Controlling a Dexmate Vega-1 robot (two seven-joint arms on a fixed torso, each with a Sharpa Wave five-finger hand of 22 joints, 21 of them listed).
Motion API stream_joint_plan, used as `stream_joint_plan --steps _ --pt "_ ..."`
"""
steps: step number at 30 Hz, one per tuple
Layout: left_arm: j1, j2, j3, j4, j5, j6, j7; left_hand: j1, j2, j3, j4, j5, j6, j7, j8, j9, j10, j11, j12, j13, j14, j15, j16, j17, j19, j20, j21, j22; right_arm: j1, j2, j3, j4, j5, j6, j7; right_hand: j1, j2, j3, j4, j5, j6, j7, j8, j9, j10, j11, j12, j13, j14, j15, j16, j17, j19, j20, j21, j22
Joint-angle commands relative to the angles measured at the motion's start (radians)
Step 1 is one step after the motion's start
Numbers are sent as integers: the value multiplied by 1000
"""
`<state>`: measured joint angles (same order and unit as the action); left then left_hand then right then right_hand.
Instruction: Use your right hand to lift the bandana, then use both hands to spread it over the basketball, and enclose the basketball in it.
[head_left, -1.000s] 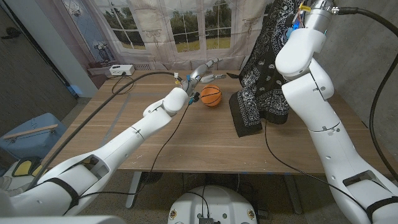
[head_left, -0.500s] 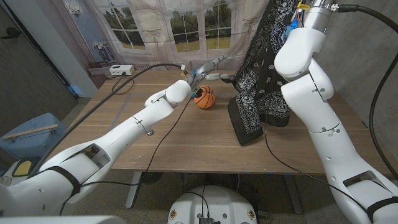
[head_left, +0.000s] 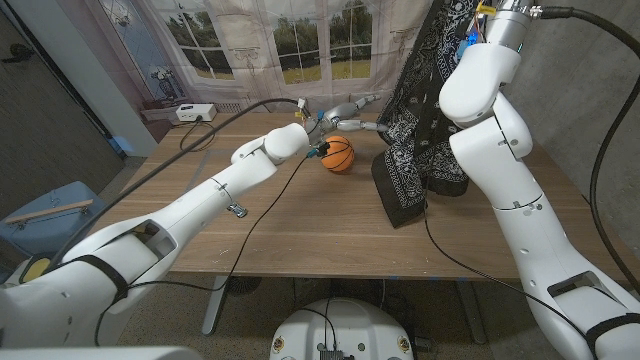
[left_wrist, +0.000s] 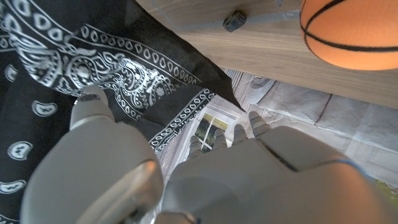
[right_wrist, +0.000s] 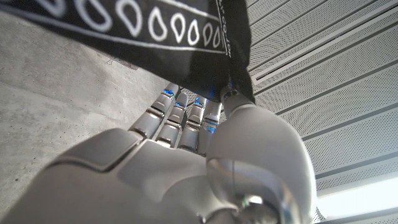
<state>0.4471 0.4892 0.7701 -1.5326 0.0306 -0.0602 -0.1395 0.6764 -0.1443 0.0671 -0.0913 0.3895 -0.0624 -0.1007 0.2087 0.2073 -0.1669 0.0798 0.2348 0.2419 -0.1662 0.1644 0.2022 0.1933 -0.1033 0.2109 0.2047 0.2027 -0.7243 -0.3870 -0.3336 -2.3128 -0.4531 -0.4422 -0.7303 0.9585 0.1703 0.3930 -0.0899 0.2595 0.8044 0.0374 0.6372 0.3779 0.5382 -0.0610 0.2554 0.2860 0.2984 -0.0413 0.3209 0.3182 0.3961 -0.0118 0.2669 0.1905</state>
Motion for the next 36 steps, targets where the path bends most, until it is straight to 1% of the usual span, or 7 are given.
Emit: stream_joint_plan --steps 1,7,16,21,29,33,36 --pt "124 -68 -15 -98 260 109 411 112 99 39 -33 -43 140 -39 47 1 119 -69 61 6 136 -60 33 -5 138 -5 54 0 -24 -15 29 -1 51 59 29 7 4 2 0 4 52 -47 50 1 16 -13 4 4 8 -107 -1 3 1 7 9 3" --pt "145 -160 -14 -33 315 151 597 180 115 52 -51 -126 368 -101 111 4 295 -187 113 8 275 -130 42 -9 247 -12 80 -4 -40 -37 35 -10 60 91 45 6 3 2 0 5 52 -47 52 1 16 -13 3 5 9 -110 -3 3 1 7 9 3" --pt "118 -196 9 9 336 189 646 199 130 60 -51 -146 454 -109 135 4 353 -210 123 10 302 -145 37 -9 270 -20 84 -2 -47 -46 33 -7 22 98 34 5 2 3 1 7 50 -52 54 1 18 -18 4 7 13 -113 -5 2 -1 8 8 3" --pt "126 -214 0 24 315 175 687 272 297 160 -55 -193 724 -91 191 -8 459 -220 145 16 369 -176 40 -8 296 -17 94 6 -52 -40 48 -5 35 104 38 2 2 3 2 8 52 -54 56 -1 19 -19 4 9 14 -114 -8 2 -2 9 8 3" --pt "134 -230 -8 6 295 241 704 300 340 257 -42 -204 963 -30 242 0 611 -238 171 18 464 -238 48 -3 371 -46 136 15 -55 -51 58 10 45 141 41 1 1 4 2 10 52 -55 59 -1 20 -22 3 11 16 -114 -12 1 -3 14 8 3" --pt "129 -232 -10 15 272 218 701 282 351 364 53 -164 908 -37 296 95 854 -275 247 62 779 -378 190 58 478 -115 222 45 -54 -52 54 19 25 144 30 0 0 4 3 11 52 -56 60 -2 21 -22 3 12 19 -117 -13 1 -3 18 8 3" --pt "124 -230 -10 17 260 194 701 325 342 397 52 -141 892 -20 342 150 1016 -258 344 142 978 -391 298 141 553 -132 317 97 -57 -51 59 15 25 137 33 -1 -1 5 3 12 53 -56 60 -5 19 -26 2 13 20 -118 -14 1 -2 17 8 3"
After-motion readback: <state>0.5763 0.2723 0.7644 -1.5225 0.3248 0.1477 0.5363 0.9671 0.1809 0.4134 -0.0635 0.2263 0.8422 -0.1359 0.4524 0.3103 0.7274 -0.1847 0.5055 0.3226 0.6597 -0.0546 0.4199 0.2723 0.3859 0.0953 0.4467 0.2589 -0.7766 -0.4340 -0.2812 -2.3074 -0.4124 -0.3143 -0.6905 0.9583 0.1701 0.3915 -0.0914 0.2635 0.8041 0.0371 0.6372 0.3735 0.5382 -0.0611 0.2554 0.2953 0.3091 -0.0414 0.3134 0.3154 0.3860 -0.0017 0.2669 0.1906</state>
